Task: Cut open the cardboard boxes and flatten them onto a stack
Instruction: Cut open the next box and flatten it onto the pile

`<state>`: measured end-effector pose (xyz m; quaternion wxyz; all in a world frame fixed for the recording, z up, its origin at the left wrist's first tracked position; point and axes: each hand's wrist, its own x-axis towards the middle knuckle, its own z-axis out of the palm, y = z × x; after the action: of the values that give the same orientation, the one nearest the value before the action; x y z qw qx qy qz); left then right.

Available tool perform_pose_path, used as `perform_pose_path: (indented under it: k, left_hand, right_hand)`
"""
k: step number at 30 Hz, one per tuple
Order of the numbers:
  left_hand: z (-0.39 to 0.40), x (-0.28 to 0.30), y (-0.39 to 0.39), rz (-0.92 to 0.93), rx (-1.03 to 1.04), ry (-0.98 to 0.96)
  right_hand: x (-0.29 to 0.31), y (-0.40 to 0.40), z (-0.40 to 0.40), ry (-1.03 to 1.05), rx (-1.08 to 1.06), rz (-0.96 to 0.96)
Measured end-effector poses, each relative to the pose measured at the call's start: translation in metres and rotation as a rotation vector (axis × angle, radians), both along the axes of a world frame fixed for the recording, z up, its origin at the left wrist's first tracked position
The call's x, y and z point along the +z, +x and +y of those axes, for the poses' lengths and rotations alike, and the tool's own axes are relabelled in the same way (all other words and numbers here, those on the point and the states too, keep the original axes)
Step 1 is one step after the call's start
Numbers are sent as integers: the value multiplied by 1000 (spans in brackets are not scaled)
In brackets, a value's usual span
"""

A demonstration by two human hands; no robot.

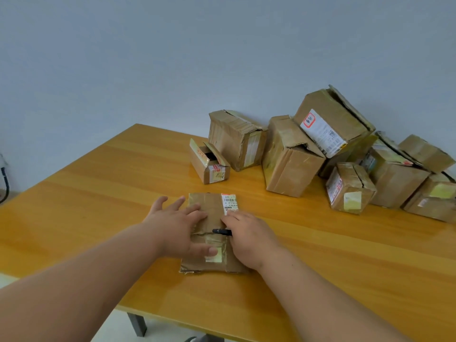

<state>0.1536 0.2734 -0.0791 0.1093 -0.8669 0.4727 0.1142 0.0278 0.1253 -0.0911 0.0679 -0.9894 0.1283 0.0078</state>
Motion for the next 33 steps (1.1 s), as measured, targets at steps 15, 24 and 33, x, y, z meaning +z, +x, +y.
perform_pose_path:
  k: [15, 24, 33]
  left_hand:
    - [18, 5, 107, 96, 147, -46]
    - [-7, 2, 132, 112, 74, -67]
    - [-9, -6, 116, 30, 153, -89]
  right_hand:
    - [30, 114, -28, 43, -286, -401]
    - [24, 188, -64, 140, -393, -227]
    - [40, 175, -62, 144, -507, -545]
